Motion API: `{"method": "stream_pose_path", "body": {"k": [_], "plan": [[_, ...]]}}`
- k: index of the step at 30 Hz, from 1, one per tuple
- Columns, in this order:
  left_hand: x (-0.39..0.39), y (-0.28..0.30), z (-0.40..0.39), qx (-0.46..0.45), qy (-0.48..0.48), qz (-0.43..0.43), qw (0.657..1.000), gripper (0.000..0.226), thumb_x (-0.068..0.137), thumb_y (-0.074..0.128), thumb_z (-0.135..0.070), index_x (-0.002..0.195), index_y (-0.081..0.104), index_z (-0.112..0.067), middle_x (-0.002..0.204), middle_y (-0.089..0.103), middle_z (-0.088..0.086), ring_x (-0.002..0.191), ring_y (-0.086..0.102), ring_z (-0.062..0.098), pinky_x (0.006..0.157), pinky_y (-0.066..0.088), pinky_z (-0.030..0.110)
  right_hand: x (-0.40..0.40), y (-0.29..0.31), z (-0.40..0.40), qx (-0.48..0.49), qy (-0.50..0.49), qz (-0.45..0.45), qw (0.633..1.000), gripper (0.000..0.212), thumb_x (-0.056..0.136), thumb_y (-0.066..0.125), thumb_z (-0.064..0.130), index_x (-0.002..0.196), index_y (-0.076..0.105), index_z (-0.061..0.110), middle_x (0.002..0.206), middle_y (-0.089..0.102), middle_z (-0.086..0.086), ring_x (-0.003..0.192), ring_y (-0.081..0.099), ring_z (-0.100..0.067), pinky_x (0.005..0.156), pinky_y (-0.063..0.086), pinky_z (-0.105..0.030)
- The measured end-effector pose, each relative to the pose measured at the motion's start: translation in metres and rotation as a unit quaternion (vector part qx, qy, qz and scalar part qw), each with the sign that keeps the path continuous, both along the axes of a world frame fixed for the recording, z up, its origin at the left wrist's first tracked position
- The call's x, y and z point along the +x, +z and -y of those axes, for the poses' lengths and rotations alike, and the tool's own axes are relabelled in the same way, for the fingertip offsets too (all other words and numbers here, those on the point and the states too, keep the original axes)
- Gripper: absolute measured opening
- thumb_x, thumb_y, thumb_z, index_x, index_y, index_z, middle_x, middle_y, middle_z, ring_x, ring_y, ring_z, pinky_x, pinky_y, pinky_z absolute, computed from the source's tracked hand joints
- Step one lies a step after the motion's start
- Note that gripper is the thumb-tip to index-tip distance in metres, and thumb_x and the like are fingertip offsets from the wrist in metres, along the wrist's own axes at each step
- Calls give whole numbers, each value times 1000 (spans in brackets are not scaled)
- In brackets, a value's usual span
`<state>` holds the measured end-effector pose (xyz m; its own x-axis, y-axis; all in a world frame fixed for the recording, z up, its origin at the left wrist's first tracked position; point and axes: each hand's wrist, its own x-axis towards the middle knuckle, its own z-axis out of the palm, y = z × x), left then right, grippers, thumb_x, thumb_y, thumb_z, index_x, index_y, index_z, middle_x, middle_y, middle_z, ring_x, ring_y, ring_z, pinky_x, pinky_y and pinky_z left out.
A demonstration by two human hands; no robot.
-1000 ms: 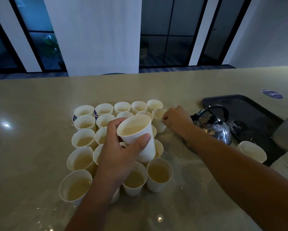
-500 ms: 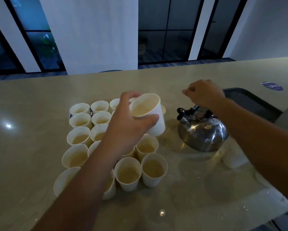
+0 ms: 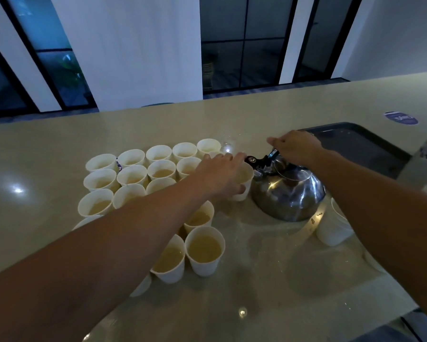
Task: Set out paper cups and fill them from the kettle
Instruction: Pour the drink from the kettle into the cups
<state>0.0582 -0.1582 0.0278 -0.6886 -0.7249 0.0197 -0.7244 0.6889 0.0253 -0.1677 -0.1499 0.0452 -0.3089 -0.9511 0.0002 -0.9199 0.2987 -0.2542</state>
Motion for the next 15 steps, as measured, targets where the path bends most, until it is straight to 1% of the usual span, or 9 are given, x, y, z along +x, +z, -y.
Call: {"method": "stream_pose_path", "body": {"k": [2, 3, 5, 7, 9, 13, 15], "plan": [[1, -2, 1, -5, -1, 9, 1000, 72, 86, 63, -52, 144, 31, -22, 140, 51, 5, 129, 48, 27, 104, 33, 51, -2, -3, 0, -12, 5, -12, 1000, 62, 95, 30, 70, 70, 54, 19, 83, 62, -9, 88, 60, -29, 94, 48, -49], [1, -3, 1, -8, -1, 14, 1000, 70, 85, 63, -52, 141, 35, -21, 138, 53, 4, 127, 49, 26, 103, 34, 50, -2, -4, 0, -19, 7, -17, 1000, 60, 96, 30, 69, 71, 55, 20, 85, 62, -9, 90, 60, -30, 95, 46, -49], [2, -4, 3, -17, -1, 29, 999, 69, 84, 63, -54, 139, 38, -20, 137, 52, 4, 126, 48, 26, 103, 35, 49, -3, -5, 1, -27, 8, -17, 999, 60, 96, 30, 68, 81, 61, 20, 89, 62, -9, 94, 59, -30, 96, 45, -50], [3, -5, 5, -36, 0, 57, 998, 72, 84, 63, -57, 141, 38, -20, 141, 48, 6, 129, 44, 27, 105, 34, 49, -5, -7, 2, -30, 10, -15, 999, 62, 96, 30, 69, 94, 67, 19, 93, 62, -9, 97, 58, -30, 97, 45, -51], [4, -7, 6, -53, 3, 87, 995, 75, 83, 63, -60, 142, 38, -21, 144, 41, 8, 132, 38, 28, 107, 33, 49, -6, -9, 3, -31, 10, -13, 999, 64, 96, 29, 69, 103, 69, 19, 96, 62, -9, 99, 57, -30, 97, 44, -52], [8, -13, 11, -74, 9, 102, 992, 78, 82, 65, -61, 144, 38, -22, 145, 36, 9, 133, 34, 29, 108, 31, 50, -5, -9, 1, -39, 14, -22, 999, 62, 97, 29, 67, 105, 70, 21, 99, 60, -8, 103, 55, -31, 99, 42, -52], [12, -14, 14, -57, 17, 101, 993, 82, 80, 67, -62, 145, 36, -24, 145, 35, 7, 133, 33, 29, 107, 31, 50, -4, -8, 0, -41, 12, -19, 999, 60, 98, 30, 66, 105, 70, 21, 99, 60, -8, 104, 54, -31, 99, 41, -52]]}}
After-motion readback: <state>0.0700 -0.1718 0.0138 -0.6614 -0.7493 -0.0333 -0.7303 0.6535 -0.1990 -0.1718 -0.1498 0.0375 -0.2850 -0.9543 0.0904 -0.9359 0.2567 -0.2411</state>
